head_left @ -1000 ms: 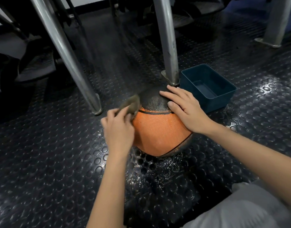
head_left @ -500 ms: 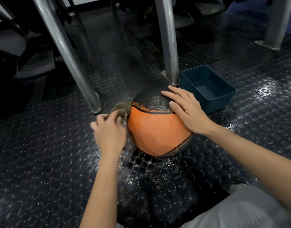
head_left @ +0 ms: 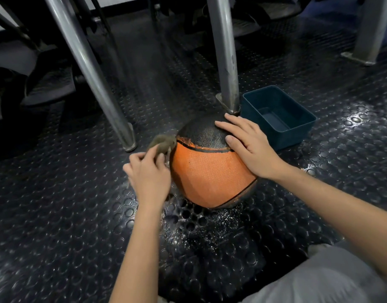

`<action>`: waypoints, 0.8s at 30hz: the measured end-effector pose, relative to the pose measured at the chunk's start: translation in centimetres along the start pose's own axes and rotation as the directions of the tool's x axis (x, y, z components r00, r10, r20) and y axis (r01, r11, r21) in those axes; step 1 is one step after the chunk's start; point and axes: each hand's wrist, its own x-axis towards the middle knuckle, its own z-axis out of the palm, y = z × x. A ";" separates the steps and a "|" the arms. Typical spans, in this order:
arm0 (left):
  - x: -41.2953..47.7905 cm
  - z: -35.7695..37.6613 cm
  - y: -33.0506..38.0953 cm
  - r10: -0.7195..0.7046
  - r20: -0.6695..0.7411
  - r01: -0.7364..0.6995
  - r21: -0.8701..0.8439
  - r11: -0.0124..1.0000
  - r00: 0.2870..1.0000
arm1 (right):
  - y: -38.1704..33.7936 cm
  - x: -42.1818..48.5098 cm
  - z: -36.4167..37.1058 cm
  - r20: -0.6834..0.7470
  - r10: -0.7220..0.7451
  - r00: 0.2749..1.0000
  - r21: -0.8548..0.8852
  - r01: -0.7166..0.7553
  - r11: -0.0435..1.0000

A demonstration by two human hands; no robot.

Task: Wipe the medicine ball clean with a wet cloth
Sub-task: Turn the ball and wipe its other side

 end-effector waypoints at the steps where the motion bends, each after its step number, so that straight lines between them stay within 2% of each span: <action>1: -0.1 -0.2 0.5 0.020 -0.027 -0.022 -0.064 0.998 0.999 | 0.1 0.0 -0.1 -0.001 -0.001 1.000 0.002 0.001 1.000; 4: -1.2 -0.2 3.2 0.245 -0.126 -0.265 -0.178 0.948 0.961 | 0.2 0.1 -0.1 -0.008 0.006 1.000 0.002 -0.006 1.000; 6: -1.9 0.5 3.9 0.396 -0.115 -0.409 -0.129 0.903 0.911 | 0.2 0.2 0.0 -0.014 0.003 1.000 -0.001 -0.003 1.000; 7: -2.1 1.1 3.7 0.413 -0.064 -0.417 -0.090 0.904 0.909 | 0.2 0.2 0.0 -0.014 0.003 1.000 -0.001 -0.003 1.000; 10: -1.3 1.6 1.8 0.203 0.038 -0.202 -0.026 0.979 0.978 | 0.1 0.2 0.0 0.002 0.005 1.000 -0.004 -0.005 1.000; 12: -0.5 0.6 0.7 0.074 0.017 -0.075 0.053 0.996 0.997 | 0.1 0.0 0.1 -0.002 -0.001 1.000 -0.015 0.001 1.000; 14: -0.3 -0.4 0.5 0.057 -0.036 -0.055 0.037 0.998 0.998 | 0.1 0.0 0.1 -0.008 -0.009 1.000 -0.021 0.009 1.000; 15: -0.4 -0.7 1.1 0.100 -0.077 -0.101 -0.013 0.995 0.992 | 0.1 0.0 0.1 -0.010 -0.012 1.000 -0.021 0.012 1.000; 17: -1.1 -0.8 2.8 0.267 -0.161 -0.285 -0.106 0.953 0.950 | 0.1 0.1 0.0 -0.010 -0.006 1.000 -0.018 0.005 1.000; 19: -1.9 0.1 4.2 0.443 -0.157 -0.461 -0.113 0.880 0.883 | 0.2 0.1 0.0 -0.013 0.001 1.000 -0.018 -0.001 1.000; 20: -2.1 0.6 4.2 0.483 -0.119 -0.494 -0.086 0.865 0.867 | 0.2 0.1 0.0 -0.019 0.004 1.000 -0.017 -0.004 1.000; 21: -2.2 1.2 4.0 0.458 -0.062 -0.462 -0.065 0.885 0.887 | 0.3 0.1 0.0 -0.020 0.006 1.000 -0.017 -0.007 1.000; 24: -1.2 1.5 1.7 0.137 0.023 -0.137 0.025 0.990 0.990 | 0.1 0.2 0.0 -0.005 0.002 1.000 -0.019 -0.002 1.000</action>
